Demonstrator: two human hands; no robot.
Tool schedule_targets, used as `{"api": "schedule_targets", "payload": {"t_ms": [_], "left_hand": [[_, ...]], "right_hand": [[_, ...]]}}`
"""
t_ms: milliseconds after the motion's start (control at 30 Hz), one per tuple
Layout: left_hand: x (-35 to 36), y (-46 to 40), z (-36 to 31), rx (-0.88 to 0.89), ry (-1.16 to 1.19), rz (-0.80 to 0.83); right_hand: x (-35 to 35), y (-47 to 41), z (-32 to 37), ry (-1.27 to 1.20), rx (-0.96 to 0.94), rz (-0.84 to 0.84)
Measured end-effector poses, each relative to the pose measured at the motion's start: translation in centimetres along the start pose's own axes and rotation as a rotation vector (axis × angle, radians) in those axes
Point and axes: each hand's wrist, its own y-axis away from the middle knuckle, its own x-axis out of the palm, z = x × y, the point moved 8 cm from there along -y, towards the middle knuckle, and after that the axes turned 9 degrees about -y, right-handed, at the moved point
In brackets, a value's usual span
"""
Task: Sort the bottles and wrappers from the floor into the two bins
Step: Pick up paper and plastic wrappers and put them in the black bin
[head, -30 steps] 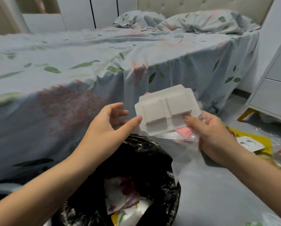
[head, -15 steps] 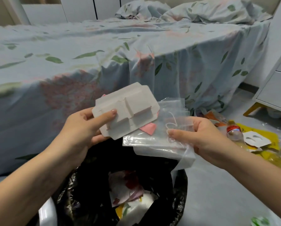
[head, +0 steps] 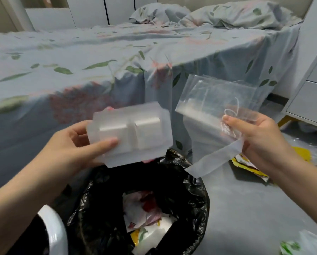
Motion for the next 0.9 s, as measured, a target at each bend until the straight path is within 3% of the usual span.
{"api": "schedule_targets", "payload": {"t_ms": [67, 233, 400, 467, 533, 567, 633, 700, 733, 833, 900], "left_hand": [[0.7, 0.4, -0.9, 0.138, -0.261, 0.081], [4.8, 2.2, 1.7, 0.602, -1.179, 0.234], [5.5, 2.9, 9.1, 0.380, -1.253, 0.575], [4.5, 2.5, 9.0, 0.331, -1.207, 0.540], [3.6, 1.6, 6.6, 0.365, -1.039, 0.331], [2.9, 1.1, 5.4, 0.329, -0.893, 0.204], [1.8, -0.1, 4.5, 0.075, -0.415, 0.032], [2.4, -0.5, 4.8, -0.179, 0.039, 0.007], [3.0, -0.3, 4.5, -0.242, 0.152, 0.038], [4.4, 0.0, 3.4, -0.255, 0.096, 0.089], [4.1, 0.3, 3.1, -0.214, 0.002, 0.017]], "right_hand": [[0.0, 0.0, -0.1, -0.028, 0.004, -0.006], [0.8, 0.0, -1.9, -0.025, 0.050, 0.026], [2.1, 0.3, -3.0, 0.002, 0.078, 0.083], [2.5, 0.8, -3.6, 0.013, 0.098, 0.113], [2.9, 1.3, -4.4, 0.042, 0.132, 0.156], [3.2, 1.6, -4.7, 0.068, 0.146, 0.178], [3.9, 2.1, -5.3, 0.138, 0.165, 0.225], [4.8, 2.5, -5.8, 0.203, 0.178, 0.278], [5.2, 2.8, -6.1, 0.228, 0.181, 0.301], [6.1, 3.5, -6.6, 0.290, 0.171, 0.350], [6.5, 3.9, -6.7, 0.303, 0.169, 0.387]]}}
